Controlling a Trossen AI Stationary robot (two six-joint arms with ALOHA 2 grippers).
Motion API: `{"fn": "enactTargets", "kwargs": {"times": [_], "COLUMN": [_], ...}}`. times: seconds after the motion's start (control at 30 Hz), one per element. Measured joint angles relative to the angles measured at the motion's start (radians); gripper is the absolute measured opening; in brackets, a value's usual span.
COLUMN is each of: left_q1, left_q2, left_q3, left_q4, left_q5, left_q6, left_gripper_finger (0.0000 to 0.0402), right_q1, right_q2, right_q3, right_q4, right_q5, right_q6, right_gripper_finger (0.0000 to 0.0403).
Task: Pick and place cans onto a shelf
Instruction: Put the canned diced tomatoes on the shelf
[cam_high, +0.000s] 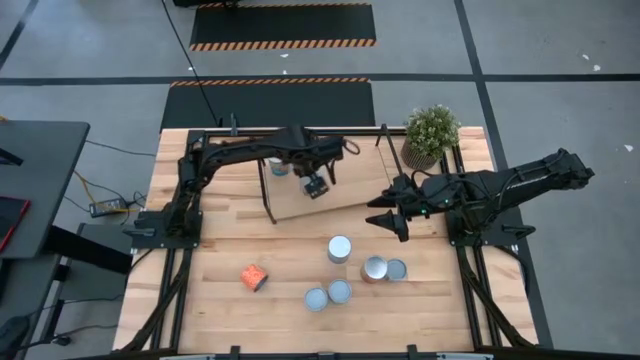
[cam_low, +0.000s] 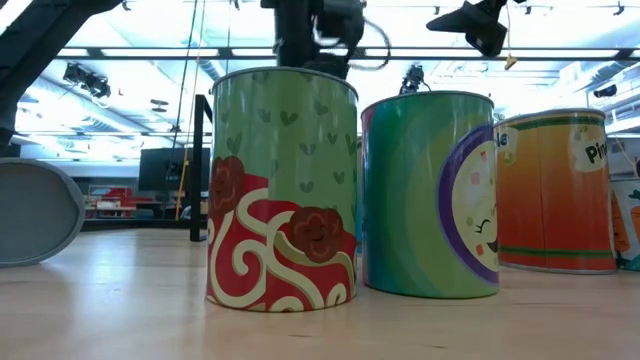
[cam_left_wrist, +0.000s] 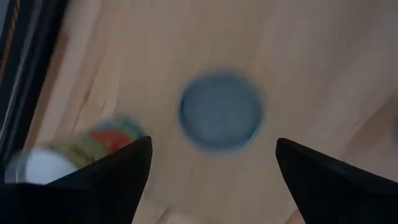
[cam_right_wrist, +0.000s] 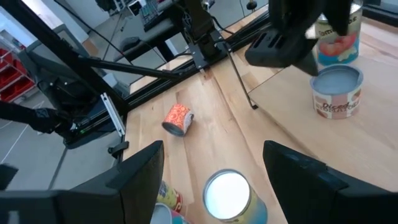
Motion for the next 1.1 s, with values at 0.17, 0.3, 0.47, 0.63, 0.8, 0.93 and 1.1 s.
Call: {"fn": "enactTargets", "kwargs": {"times": [0.17,0.3,0.47,0.63,0.8,0.93,1.1], "left_q1": [0.001,0.008,0.023,0.018,-0.001,-0.021,-0.029], "left_q2": [0.001,0.058,0.128,0.143,0.143,0.143,0.143], "left_q3": [0.021,0.004,0.002,0.002,0.002,0.002,0.002], "left_q4": [0.171,0.224,0.206,0.122,0.067,0.06,0.032], "left_q5": [-0.008,-0.032,-0.059,-0.062,0.0,0.014,0.037], "left_q6": [-0.074,-0.136,-0.188,-0.177,-0.127,-0.073,-0.027], "left_gripper_finger": [0.0348,0.0348,0.0348,0.0348,0.0348,0.0348,0.0348], "right_q1": [-0.006,-0.006,-0.006,-0.005,-0.006,-0.006,-0.006], "right_q2": [0.0,0.0,0.0,0.0,0.0,0.0,0.0], "right_q3": [0.0,0.0,0.0,0.0,0.0,0.0,0.0], "right_q4": [0.0,0.008,0.009,0.014,0.014,0.014,0.014], "right_q5": [0.0,0.0,-0.001,-0.024,-0.024,-0.024,-0.024], "right_q6": [0.0,0.001,0.003,0.025,0.02,0.013,0.012], "right_gripper_finger": [0.0281,0.0281,0.0281,0.0281,0.0281,0.0281,0.0281]}}
